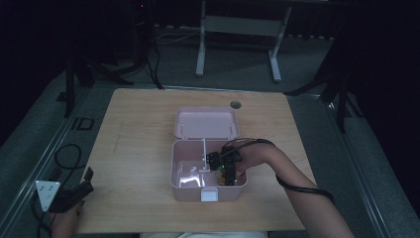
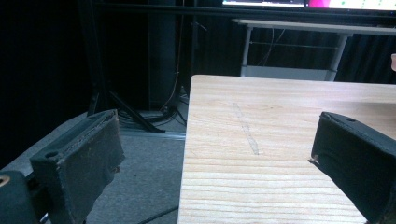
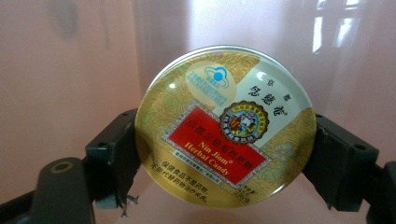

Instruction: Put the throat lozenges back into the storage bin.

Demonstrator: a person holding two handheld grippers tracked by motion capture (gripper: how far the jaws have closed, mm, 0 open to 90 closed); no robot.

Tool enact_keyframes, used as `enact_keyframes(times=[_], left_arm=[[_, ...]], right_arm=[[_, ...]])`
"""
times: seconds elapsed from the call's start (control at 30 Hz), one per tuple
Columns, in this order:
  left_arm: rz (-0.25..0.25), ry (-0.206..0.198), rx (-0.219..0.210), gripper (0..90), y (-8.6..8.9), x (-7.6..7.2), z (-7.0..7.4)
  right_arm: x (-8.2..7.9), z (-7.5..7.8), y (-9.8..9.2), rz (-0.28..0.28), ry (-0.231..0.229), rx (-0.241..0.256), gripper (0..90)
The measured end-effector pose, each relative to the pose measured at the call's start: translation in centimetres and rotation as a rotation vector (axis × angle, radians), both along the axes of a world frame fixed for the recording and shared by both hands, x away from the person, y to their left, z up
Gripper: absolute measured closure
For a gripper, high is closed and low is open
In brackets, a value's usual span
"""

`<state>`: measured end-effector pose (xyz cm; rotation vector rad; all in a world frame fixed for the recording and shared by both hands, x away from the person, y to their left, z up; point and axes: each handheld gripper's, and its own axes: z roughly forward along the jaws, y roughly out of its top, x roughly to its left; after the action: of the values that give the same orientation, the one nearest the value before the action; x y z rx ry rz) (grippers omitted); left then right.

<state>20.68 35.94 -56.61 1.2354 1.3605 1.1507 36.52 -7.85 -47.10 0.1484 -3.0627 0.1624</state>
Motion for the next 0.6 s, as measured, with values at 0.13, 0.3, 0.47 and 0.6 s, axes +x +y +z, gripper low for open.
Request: enact_keyframes(times=[0.13, 0.3, 0.47, 0.6], left_arm=[[-0.001, 0.001, 0.002, 2.5, 0.0, 0.0, 0.0], [-0.001, 0.001, 0.003, 2.5, 0.0, 0.0, 0.0], [-0.003, 0.001, 0.002, 2.5, 0.0, 0.0, 0.0], [-0.005, -0.003, 0.001, 2.5, 0.0, 0.0, 0.0]], right_arm=[[0.0, -1.1, 0.0, 0.000, 0.018, -0.029, 19.8], [0.1, -1.6, 0.2, -0.018, 0.023, -0.055, 19.8], [0.2, -2.0, 0.4, -0.034, 0.034, -0.076, 19.6], [0.3, -2.1, 0.5, -0.058, 0.037, -0.083, 18.4]])
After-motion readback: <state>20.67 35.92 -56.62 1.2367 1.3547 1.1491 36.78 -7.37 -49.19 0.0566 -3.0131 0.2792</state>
